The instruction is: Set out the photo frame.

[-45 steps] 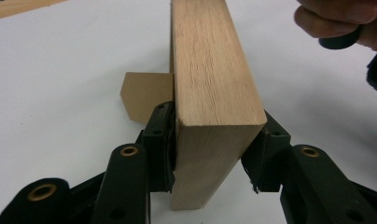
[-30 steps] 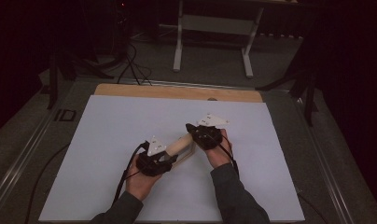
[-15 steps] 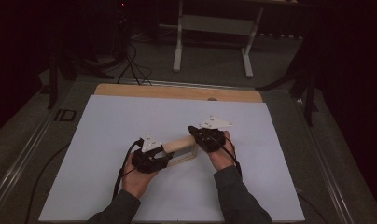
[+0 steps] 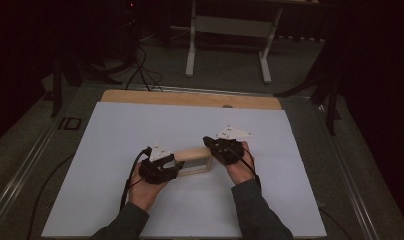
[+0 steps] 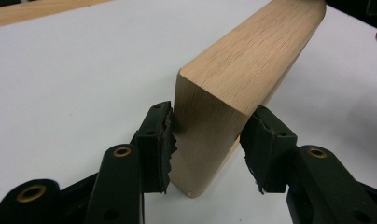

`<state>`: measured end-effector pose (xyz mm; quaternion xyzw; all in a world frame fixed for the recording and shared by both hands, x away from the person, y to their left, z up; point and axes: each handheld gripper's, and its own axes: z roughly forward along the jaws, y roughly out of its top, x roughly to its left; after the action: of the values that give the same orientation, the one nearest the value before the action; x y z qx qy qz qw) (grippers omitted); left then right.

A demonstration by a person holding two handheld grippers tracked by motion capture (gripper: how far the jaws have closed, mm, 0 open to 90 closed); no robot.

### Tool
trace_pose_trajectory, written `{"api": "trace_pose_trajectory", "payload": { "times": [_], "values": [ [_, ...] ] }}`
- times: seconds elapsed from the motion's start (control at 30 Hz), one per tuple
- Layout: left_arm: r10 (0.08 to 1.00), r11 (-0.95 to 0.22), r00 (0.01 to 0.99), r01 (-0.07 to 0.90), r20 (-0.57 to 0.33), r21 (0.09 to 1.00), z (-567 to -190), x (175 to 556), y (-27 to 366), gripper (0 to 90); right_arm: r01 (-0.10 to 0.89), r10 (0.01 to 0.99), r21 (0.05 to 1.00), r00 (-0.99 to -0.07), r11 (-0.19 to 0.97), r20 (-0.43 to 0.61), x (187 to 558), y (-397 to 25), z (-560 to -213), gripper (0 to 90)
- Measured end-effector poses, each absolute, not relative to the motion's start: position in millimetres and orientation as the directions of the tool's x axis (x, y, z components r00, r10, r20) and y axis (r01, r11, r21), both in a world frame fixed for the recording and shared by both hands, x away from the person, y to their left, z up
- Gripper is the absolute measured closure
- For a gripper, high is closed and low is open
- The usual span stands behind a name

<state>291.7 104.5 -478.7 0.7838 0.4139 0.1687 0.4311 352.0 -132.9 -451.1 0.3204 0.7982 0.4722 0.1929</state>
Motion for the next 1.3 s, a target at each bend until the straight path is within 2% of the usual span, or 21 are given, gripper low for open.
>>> {"api": "trace_pose_trajectory", "payload": {
  "times": [0.07,0.1,0.27,0.3,0.4,0.43,0.47,0.5,1.1,1.3],
  "values": [
    [0.794,-0.288,0.601,0.504,-0.092,0.814,-480,292,103,53.1,0.329,0.692,0.877,-0.722,0.350,-0.005,352,-134,-451,85.6],
    [0.794,-0.287,0.600,0.505,-0.093,0.814,-480,292,103,53.0,0.324,0.689,0.880,-0.725,0.348,-0.005,352,-135,-450,81.2],
    [0.793,-0.288,0.602,0.505,-0.093,0.814,-479,292,104,53.0,0.317,0.681,0.888,-0.732,0.334,0.005,349,-138,-448,73.0],
    [0.793,-0.289,0.602,0.504,-0.092,0.814,-479,292,104,53.0,0.316,0.679,0.887,-0.734,0.336,0.005,348,-139,-447,67.5],
    [0.793,-0.286,0.601,0.505,-0.095,0.814,-479,292,104,52.9,0.315,0.676,0.890,-0.737,0.329,0.011,347,-141,-446,62.7],
    [0.795,-0.281,0.599,0.506,-0.097,0.815,-479,292,104,52.9,0.321,0.672,0.892,-0.740,0.319,0.026,345,-143,-445,56.9],
    [0.795,-0.281,0.599,0.506,-0.097,0.815,-479,292,104,53.0,0.321,0.672,0.892,-0.740,0.319,0.026,345,-143,-445,56.9],
    [0.798,-0.273,0.595,0.504,-0.100,0.820,-479,291,104,53.1,0.325,0.664,0.893,-0.747,0.310,0.042,344,-146,-444,52.6],
    [0.797,-0.270,0.595,0.505,-0.104,0.820,-477,291,106,55.2,0.341,0.605,0.876,-0.793,0.341,0.073,337,-164,-454,29.2],
    [0.796,-0.273,0.596,0.505,-0.102,0.819,-477,291,106,55.8,0.340,0.572,0.860,-0.817,0.380,0.070,339,-157,-463,27.2]
  ]
}}
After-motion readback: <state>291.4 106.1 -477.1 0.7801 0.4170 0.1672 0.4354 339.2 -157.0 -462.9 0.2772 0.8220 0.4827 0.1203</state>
